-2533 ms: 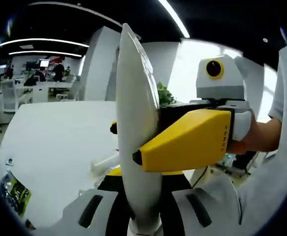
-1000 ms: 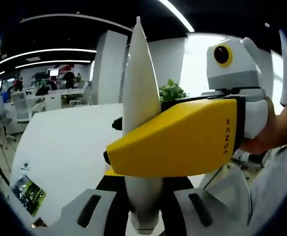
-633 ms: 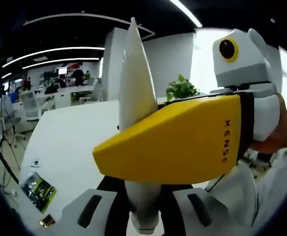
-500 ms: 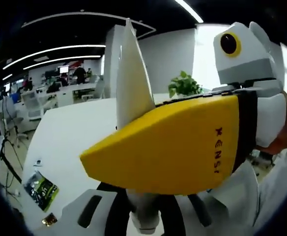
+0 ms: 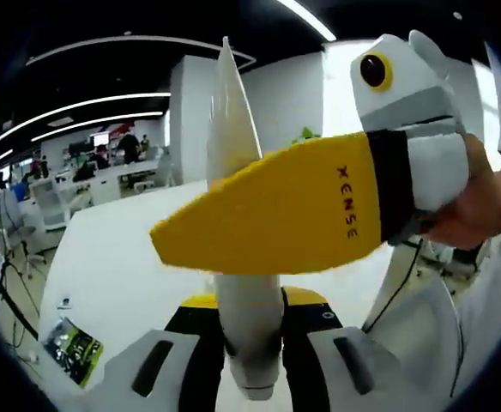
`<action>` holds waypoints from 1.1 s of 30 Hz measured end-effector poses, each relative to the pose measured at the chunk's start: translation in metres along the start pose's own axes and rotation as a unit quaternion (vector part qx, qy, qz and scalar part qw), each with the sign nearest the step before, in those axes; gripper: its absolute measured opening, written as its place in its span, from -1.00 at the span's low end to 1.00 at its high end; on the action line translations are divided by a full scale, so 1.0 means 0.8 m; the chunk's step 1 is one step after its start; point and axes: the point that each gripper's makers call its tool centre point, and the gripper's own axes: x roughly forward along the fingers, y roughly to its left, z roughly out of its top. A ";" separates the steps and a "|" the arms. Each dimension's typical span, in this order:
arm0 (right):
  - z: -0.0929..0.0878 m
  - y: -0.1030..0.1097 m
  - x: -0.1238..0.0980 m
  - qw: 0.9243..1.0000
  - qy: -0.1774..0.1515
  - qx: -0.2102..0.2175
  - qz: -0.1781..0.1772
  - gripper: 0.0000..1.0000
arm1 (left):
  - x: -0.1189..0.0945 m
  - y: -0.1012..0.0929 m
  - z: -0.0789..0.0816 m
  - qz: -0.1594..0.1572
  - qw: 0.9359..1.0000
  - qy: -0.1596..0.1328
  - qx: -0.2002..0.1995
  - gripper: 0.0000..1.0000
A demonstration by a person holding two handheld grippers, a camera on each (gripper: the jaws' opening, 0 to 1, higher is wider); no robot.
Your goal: Arrange the skincare products in the storage area until every visible bottle or jar stands upright without overlapping.
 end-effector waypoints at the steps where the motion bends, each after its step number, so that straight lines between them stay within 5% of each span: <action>1: 0.005 -0.004 0.000 1.000 -0.004 -0.004 -0.002 -0.41 | -0.003 0.005 -0.011 0.006 1.000 0.019 0.006 -0.59; 6: 0.026 -0.031 -0.002 1.000 -0.020 -0.008 -0.020 -0.40 | -0.021 0.027 -0.063 0.029 0.995 0.081 0.045 -0.52; 11: 0.041 -0.059 0.000 0.999 -0.024 -0.020 -0.037 -0.40 | -0.048 0.057 -0.128 0.055 0.985 0.153 0.061 -0.49; 16: 0.059 -0.082 0.008 0.998 -0.027 -0.032 -0.045 -0.40 | -0.060 0.069 -0.169 0.074 0.972 0.209 0.074 -0.41; 21: 0.072 -0.100 0.019 0.998 -0.024 -0.041 -0.049 -0.40 | -0.055 0.074 -0.175 0.070 0.971 0.212 0.085 -0.19; 29: 0.073 -0.128 0.033 0.997 -0.011 -0.044 -0.059 -0.40 | -0.056 0.088 -0.186 0.101 0.970 0.216 0.041 -0.22; 33: 0.079 -0.152 0.043 0.996 -0.009 -0.044 -0.073 -0.39 | -0.058 0.088 -0.200 0.104 0.964 0.241 0.049 -0.25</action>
